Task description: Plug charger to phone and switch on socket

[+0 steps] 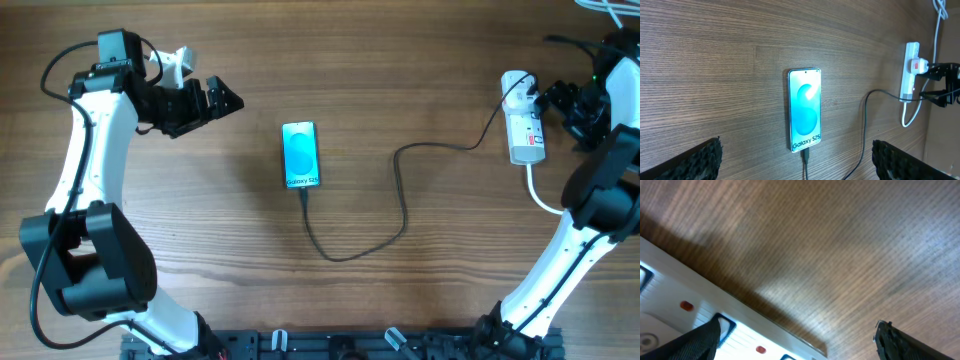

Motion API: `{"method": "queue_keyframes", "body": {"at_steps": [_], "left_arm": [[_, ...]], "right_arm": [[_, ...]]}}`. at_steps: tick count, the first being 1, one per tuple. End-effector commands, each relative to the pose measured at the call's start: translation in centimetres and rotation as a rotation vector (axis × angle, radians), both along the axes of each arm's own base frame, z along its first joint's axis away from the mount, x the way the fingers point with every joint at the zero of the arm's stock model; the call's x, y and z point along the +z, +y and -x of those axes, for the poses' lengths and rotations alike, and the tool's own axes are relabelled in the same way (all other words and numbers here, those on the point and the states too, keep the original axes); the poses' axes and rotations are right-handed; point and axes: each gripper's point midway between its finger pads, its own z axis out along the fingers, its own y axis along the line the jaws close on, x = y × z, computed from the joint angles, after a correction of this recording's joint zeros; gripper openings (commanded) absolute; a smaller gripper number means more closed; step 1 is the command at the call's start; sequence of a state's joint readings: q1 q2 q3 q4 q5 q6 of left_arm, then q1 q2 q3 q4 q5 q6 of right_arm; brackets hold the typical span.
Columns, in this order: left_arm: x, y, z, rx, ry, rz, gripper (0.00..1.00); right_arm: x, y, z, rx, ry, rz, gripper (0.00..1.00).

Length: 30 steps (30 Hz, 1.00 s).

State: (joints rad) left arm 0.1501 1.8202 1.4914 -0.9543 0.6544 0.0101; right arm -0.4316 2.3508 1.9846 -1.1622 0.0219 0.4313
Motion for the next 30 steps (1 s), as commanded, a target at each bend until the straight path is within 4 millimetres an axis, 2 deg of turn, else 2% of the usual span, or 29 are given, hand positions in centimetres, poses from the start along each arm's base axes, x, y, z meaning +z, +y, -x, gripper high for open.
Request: {"method": "queue_keyframes", "body": {"at_steps": [1, 7, 11, 23, 30], "left_arm": [[0.3, 0.2, 0.0, 0.0, -0.01, -0.005, 1.0], [0.3, 0.2, 0.0, 0.0, -0.01, -0.005, 1.0], [0.3, 0.2, 0.0, 0.0, -0.01, -0.005, 1.0], [0.3, 0.2, 0.0, 0.0, -0.01, -0.005, 1.0], [0.3, 0.2, 0.0, 0.0, -0.01, -0.005, 1.0]], "right_arm": [[-0.7, 0.8, -0.3, 0.023, 0.001, -0.026, 1.0], [-0.7, 0.9, -0.1, 0.045, 0.009, -0.033, 1.0], [-0.6, 2.0, -0.5, 0.083, -0.016, -0.094, 1.0], [-0.6, 2.1, -0.1, 0.075, 0.002, -0.097, 1.0], [-0.7, 1.4, 0.6, 0.072, 0.036, -0.058, 1.0]]}}
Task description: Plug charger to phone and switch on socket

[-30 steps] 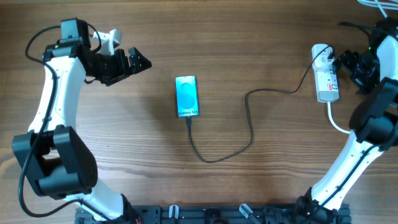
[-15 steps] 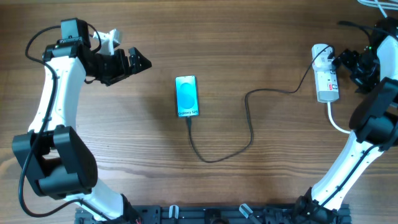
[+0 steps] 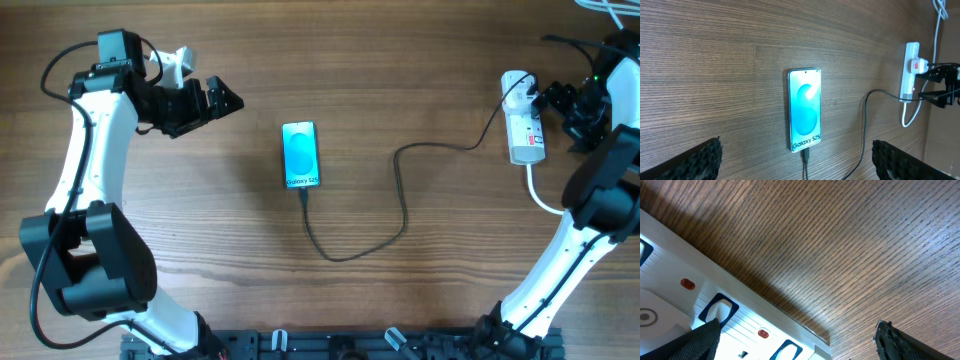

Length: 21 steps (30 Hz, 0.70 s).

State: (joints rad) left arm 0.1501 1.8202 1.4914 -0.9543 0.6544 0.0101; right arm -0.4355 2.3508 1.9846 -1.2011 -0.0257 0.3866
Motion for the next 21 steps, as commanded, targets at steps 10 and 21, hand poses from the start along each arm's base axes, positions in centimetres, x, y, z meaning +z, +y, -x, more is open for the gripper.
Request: {"method": "queue_keyframes", "body": {"at_steps": [10, 21], "left_arm": [[0.28, 0.16, 0.04, 0.0, -0.01, -0.005, 1.0], [0.28, 0.16, 0.04, 0.0, -0.01, -0.005, 1.0]], "right_arm": [[-0.66, 0.55, -0.12, 0.029, 0.014, -0.005, 1.0], [-1.51, 0.59, -0.03, 0.03, 0.028, -0.011, 1.0]]}}
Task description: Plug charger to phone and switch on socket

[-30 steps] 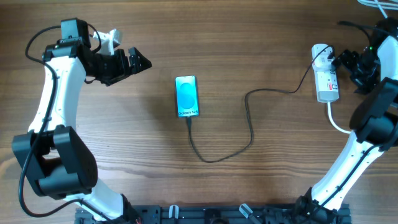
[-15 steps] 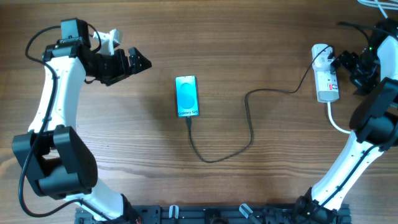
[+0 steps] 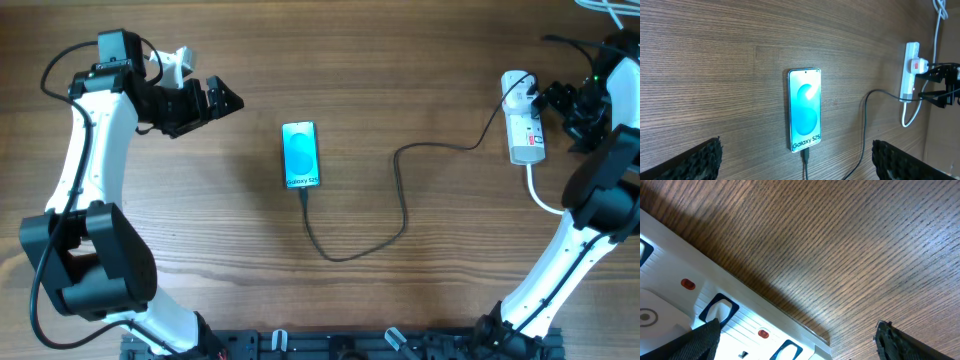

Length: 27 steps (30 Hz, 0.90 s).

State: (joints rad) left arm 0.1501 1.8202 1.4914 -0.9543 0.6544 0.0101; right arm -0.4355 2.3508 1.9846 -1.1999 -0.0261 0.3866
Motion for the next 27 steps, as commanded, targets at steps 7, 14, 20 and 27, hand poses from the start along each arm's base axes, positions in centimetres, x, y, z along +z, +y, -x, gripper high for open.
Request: {"method": "queue_keyframes", "body": {"at_steps": [7, 14, 20, 27], "left_arm": [[0.3, 0.2, 0.0, 0.0, -0.01, -0.005, 1.0], [0.3, 0.2, 0.0, 0.0, -0.01, -0.005, 1.0], [0.3, 0.2, 0.0, 0.0, -0.01, -0.005, 1.0], [0.3, 0.2, 0.0, 0.0, -0.01, -0.005, 1.0]], "right_arm": [[-2.1, 0.8, 0.3, 0.029, 0.049, -0.025, 1.0], [-2.1, 1.1, 0.5, 0.028, 0.055, -0.042, 1.0], [-0.8, 0.7, 1.0, 0.014, 0.047, -0.045, 0.99], [1.2, -1.8, 1.0, -0.084, 0.006, 0.037, 1.0]]}}
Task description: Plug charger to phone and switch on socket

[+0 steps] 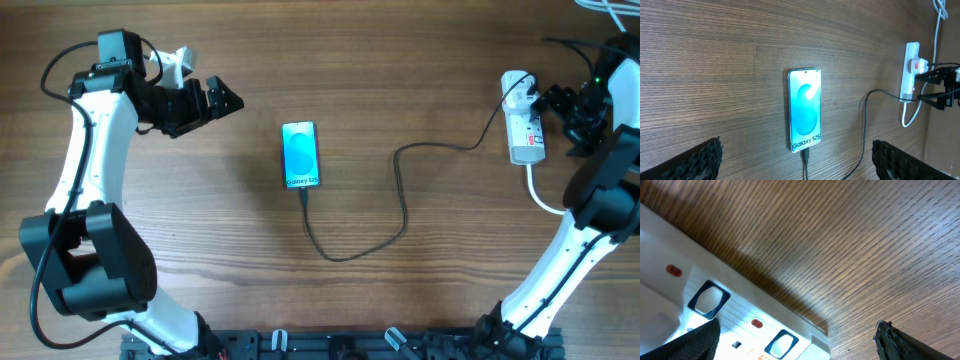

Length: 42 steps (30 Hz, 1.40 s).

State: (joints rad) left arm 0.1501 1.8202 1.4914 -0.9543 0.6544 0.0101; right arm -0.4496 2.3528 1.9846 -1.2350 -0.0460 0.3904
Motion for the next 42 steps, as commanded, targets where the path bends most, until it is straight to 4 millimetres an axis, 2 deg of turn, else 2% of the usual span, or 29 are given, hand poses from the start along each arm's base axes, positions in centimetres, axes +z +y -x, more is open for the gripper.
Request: {"method": "queue_keyframes", "body": {"at_steps": [1, 5, 9, 14, 18, 21, 25, 32, 36, 39, 40, 42], "left_arm": [[0.3, 0.2, 0.0, 0.0, -0.01, -0.005, 1.0], [0.3, 0.2, 0.0, 0.0, -0.01, -0.005, 1.0], [0.3, 0.2, 0.0, 0.0, -0.01, -0.005, 1.0], [0.3, 0.2, 0.0, 0.0, -0.01, -0.005, 1.0], [0.3, 0.2, 0.0, 0.0, -0.01, -0.005, 1.0], [0.3, 0.2, 0.0, 0.0, -0.01, -0.005, 1.0], [0.3, 0.2, 0.0, 0.0, -0.01, -0.005, 1.0], [0.3, 0.2, 0.0, 0.0, -0.01, -0.005, 1.0], [0.3, 0.2, 0.0, 0.0, -0.01, -0.005, 1.0], [0.3, 0.2, 0.0, 0.0, -0.01, -0.005, 1.0], [0.3, 0.2, 0.0, 0.0, -0.01, -0.005, 1.0], [0.3, 0.2, 0.0, 0.0, -0.01, -0.005, 1.0]], "right_arm": [[1.3, -2.4, 0.2, -0.077, -0.013, 0.091, 1.0], [1.3, -2.6, -0.9, -0.073, -0.06, 0.097, 1.0], [1.1, -1.2, -1.9, -0.042, -0.109, 0.015, 1.0], [0.3, -0.7, -1.3, -0.034, -0.08, 0.001, 1.0], [-1.9, 0.1, -0.6, -0.036, -0.056, -0.011, 1.0], [-3.0, 1.6, -0.2, -0.036, -0.059, -0.082, 1.0], [-2.9, 3.2, -0.3, -0.015, -0.079, -0.17, 1.0], [-2.9, 3.6, 0.9, -0.02, -0.028, -0.188, 1.0], [-3.2, 2.2, 1.6, -0.014, 0.009, -0.106, 1.0], [-1.8, 1.6, 1.9, 0.037, 0.017, -0.094, 1.0], [0.1, 0.6, 1.9, 0.085, 0.012, -0.071, 1.0], [2.2, -0.6, 2.3, 0.126, 0.034, -0.018, 1.0]]}}
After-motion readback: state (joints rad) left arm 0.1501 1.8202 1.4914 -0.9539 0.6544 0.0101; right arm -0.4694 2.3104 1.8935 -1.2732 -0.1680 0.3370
